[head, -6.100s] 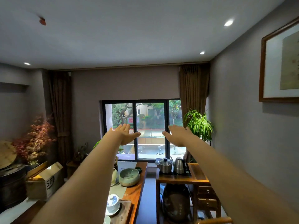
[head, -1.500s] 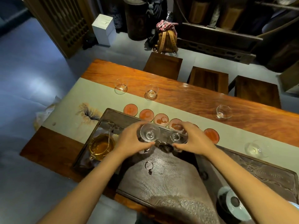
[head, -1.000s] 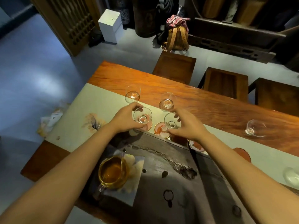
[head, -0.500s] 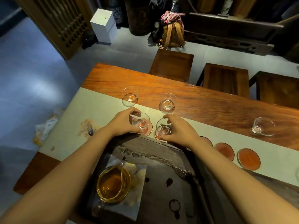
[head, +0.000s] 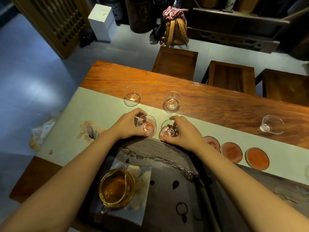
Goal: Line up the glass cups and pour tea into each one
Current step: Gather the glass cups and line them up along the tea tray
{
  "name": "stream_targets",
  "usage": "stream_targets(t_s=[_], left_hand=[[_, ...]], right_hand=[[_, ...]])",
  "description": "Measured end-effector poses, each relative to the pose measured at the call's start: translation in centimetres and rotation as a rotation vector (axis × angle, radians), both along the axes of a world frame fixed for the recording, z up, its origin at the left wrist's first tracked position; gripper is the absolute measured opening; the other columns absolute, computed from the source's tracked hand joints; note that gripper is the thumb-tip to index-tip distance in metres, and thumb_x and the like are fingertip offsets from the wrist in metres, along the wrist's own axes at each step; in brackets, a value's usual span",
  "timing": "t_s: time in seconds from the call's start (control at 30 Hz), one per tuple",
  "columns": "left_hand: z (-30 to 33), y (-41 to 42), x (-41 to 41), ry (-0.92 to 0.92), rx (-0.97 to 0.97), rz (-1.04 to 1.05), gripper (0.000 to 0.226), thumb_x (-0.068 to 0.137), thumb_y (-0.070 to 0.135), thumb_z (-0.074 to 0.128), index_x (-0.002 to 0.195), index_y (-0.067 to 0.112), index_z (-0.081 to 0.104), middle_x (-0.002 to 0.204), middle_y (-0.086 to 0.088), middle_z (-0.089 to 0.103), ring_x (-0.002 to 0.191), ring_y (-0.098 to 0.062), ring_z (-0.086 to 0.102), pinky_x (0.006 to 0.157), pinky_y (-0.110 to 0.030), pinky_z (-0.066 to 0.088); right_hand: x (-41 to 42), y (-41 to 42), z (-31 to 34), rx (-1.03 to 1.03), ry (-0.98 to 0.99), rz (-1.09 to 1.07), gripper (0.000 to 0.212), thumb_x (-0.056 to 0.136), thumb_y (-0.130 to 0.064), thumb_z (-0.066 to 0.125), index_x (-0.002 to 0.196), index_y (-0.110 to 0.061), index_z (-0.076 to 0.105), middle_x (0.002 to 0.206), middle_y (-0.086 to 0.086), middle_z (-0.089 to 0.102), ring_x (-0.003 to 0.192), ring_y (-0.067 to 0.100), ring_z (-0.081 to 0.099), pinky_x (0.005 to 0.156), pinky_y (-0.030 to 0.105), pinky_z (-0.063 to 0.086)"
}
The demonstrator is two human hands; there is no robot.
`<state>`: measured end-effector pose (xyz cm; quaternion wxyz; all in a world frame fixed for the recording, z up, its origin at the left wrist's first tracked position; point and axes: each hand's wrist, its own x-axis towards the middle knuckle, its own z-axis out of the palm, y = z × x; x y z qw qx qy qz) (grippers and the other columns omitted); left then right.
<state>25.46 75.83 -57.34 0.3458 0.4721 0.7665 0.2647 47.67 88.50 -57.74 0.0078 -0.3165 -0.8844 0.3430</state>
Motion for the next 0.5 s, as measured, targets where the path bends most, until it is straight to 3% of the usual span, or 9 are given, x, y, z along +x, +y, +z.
stream_targets(t_s=[0.2, 0.37, 0.5], left_hand=[[0.0, -0.1, -0.1, 0.0, -0.003, -0.002, 0.074, 0.052, 0.043, 0.091, 0.115, 0.033, 0.054, 0.11, 0.012, 0.065, 0.098, 0.0, 0.061, 0.084, -0.025, 0.052], [0.4, -0.2, -0.2, -0.019, 0.001, 0.031, 0.088, 0.049, 0.06, 0.086, 0.126, 0.038, 0.048, 0.115, 0.013, 0.061, 0.1, -0.003, 0.06, 0.084, -0.026, 0.053], [2.2, 0.7, -1.4, -0.025, 0.198, 0.221, 0.072, 0.059, 0.049, 0.086, 0.121, 0.039, 0.052, 0.111, 0.015, 0.063, 0.095, -0.004, 0.062, 0.074, -0.018, 0.056]], right_hand=[[0.0, -0.2, 0.1, 0.007, -0.001, 0.007, 0.087, 0.071, -0.057, 0.081, 0.14, -0.02, 0.042, 0.128, 0.005, 0.054, 0.114, 0.024, 0.057, 0.09, 0.04, 0.051], [0.2, -0.3, 0.8, 0.083, -0.041, -0.024, 0.091, 0.073, -0.077, 0.064, 0.143, -0.025, 0.036, 0.137, 0.003, 0.052, 0.123, 0.022, 0.054, 0.089, 0.042, 0.051], [-0.1, 1.7, 1.9, 0.123, 0.061, -0.14, 0.088, 0.077, -0.076, 0.059, 0.142, -0.021, 0.039, 0.138, 0.005, 0.05, 0.123, 0.022, 0.052, 0.089, 0.041, 0.051]])
